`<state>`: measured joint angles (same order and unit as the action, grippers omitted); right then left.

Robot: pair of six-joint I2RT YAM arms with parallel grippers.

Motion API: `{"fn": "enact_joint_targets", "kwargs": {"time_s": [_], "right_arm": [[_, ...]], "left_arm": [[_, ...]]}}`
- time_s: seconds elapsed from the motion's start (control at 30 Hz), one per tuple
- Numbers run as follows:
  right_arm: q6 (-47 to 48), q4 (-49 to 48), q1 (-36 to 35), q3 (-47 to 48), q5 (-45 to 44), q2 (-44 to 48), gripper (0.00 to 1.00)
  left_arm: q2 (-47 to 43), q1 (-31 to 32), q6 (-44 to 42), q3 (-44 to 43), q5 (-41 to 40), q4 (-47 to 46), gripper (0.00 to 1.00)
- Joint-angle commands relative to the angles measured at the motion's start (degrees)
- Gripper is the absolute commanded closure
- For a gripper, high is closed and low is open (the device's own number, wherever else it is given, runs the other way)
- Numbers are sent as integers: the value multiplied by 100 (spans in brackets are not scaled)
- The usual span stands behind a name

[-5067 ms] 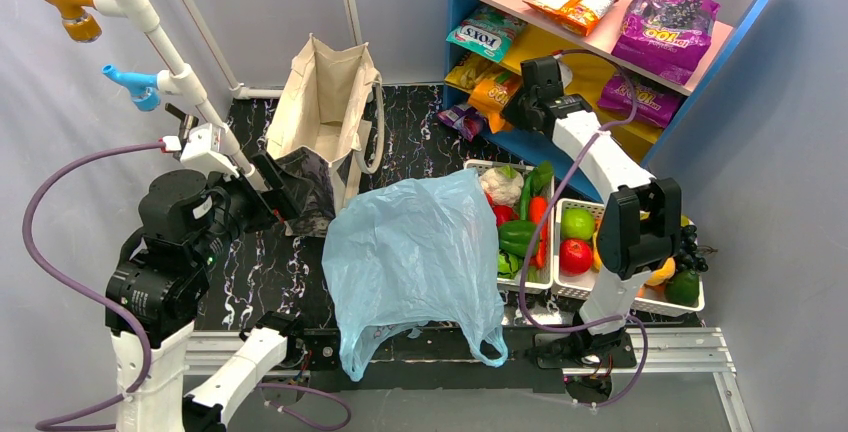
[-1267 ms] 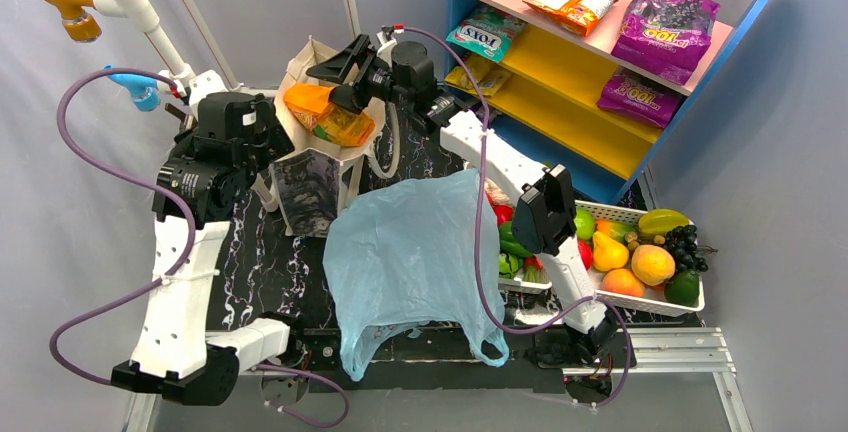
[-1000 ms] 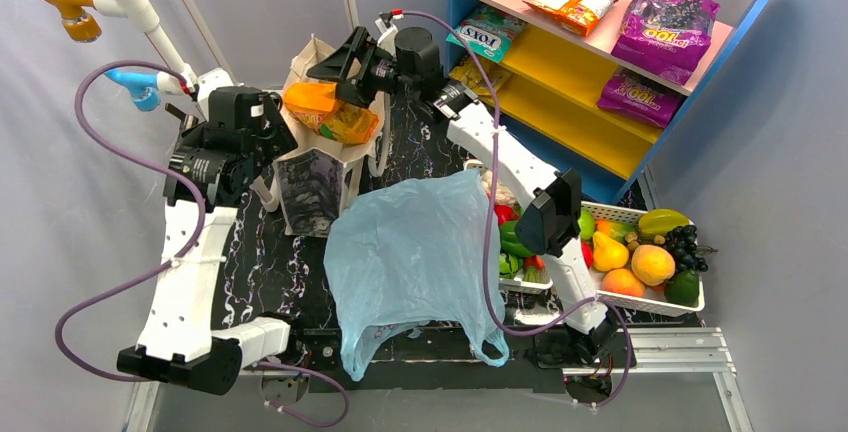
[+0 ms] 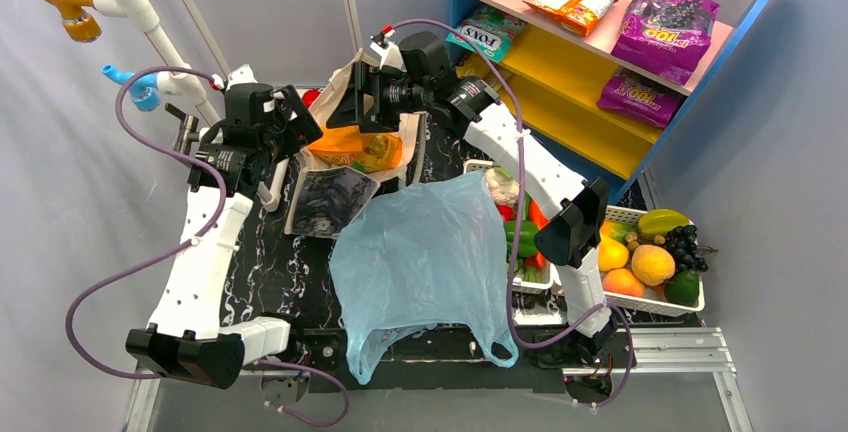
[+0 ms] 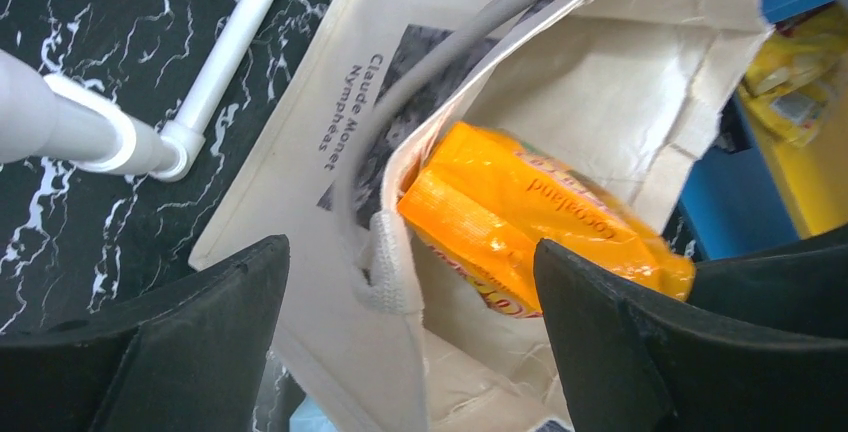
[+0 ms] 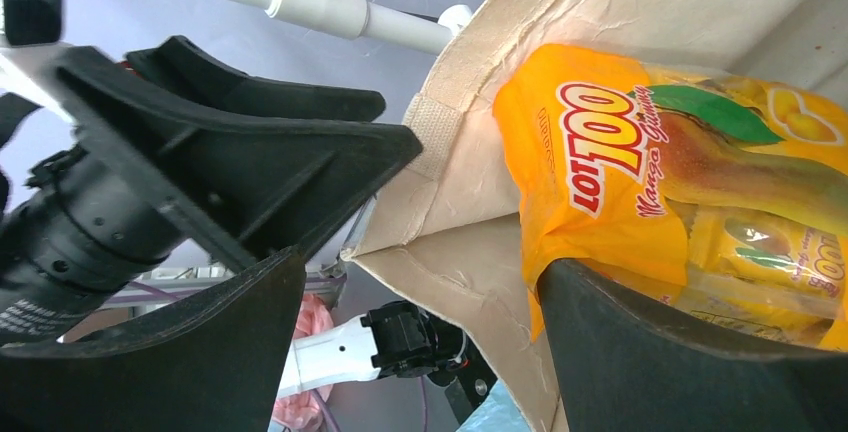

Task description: Place the food into the grocery bag and tie it

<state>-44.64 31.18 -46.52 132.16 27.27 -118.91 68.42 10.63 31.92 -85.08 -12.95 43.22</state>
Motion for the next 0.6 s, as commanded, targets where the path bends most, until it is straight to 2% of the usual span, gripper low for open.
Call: {"fn": "enact_joint_targets", "kwargs": {"time_s": [0.0, 0.1, 0.17, 0.23, 0.27, 0.3, 0.37, 0.5, 0.57], "right_arm": [[109, -634, -63, 194, 270, 253, 8], [92, -804, -59, 140, 399, 278, 8], [-11, -1148, -59, 12, 653, 315, 8], [-237, -1547, -59, -201, 882, 355, 8], [-297, -1620, -59, -243, 929, 356, 7], [-317, -1610, -59, -254, 941, 355, 7], [-107, -1164, -59, -143, 695, 334, 7], [847, 1442, -60, 771, -1217, 124, 7], [1249, 2357, -59, 958, -1667, 126, 7]], "left_arm": [[-8, -81, 225, 303, -217, 293, 15], [29, -131, 353, 375, -353, 413, 26], [52, -197, 549, 409, -333, 466, 39], [56, -242, 677, 478, -80, 351, 65], [73, -253, 703, 472, 25, 314, 85], [94, -255, 711, 422, 90, 307, 100], [136, -258, 751, 228, 74, 397, 100], [154, -263, 699, -225, -295, 612, 100], [165, -260, 629, -359, -352, 690, 100]]}}
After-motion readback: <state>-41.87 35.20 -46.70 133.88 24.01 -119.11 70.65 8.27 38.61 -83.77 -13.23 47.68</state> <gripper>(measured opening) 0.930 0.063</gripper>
